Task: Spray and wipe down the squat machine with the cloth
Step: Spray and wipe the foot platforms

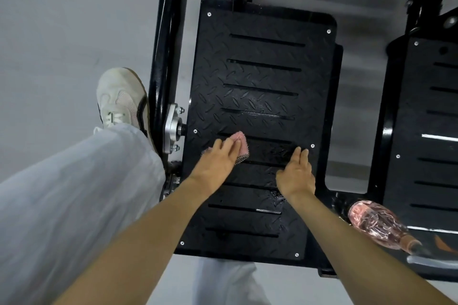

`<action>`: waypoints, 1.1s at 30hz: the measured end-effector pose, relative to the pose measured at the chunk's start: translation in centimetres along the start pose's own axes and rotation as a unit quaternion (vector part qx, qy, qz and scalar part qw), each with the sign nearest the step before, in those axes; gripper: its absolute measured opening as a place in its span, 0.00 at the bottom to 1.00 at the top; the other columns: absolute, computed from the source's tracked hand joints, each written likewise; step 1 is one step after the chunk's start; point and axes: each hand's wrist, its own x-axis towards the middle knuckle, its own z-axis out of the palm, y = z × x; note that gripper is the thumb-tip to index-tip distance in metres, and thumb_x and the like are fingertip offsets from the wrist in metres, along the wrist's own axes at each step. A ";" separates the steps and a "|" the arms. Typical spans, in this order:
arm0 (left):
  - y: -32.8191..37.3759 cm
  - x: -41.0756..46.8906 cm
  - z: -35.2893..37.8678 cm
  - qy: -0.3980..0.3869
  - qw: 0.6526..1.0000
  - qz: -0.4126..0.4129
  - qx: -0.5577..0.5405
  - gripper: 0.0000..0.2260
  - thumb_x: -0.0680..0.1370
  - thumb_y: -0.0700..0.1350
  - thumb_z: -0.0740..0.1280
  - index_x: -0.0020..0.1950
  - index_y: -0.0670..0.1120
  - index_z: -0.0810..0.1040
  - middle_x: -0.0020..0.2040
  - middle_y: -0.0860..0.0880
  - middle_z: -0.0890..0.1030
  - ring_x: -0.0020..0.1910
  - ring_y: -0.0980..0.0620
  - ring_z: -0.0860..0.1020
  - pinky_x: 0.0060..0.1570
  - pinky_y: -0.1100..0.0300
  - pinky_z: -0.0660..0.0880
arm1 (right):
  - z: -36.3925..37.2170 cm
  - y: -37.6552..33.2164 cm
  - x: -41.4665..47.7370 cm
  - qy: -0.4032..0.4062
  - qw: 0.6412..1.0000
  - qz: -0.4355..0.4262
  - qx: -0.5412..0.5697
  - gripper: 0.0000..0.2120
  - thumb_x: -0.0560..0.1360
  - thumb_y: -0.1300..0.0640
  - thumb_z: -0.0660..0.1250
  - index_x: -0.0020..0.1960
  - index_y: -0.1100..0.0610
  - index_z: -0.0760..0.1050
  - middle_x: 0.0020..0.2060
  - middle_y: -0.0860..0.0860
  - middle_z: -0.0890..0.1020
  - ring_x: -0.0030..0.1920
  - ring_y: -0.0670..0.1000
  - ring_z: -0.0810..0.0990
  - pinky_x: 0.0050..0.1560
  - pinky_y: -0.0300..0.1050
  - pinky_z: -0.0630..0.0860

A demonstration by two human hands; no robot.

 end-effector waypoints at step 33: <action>6.0 8.3 -3.7 -0.004 0.883 0.402 0.243 0.32 0.77 0.33 0.59 0.76 0.39 0.47 0.67 0.42 0.60 0.61 0.43 0.65 0.56 0.50 0.74 | 0.7 4.7 -0.6 0.002 0.993 0.076 0.095 0.34 0.79 0.58 0.58 0.78 0.62 0.44 0.70 0.57 0.57 0.69 0.57 0.59 0.65 0.51 0.69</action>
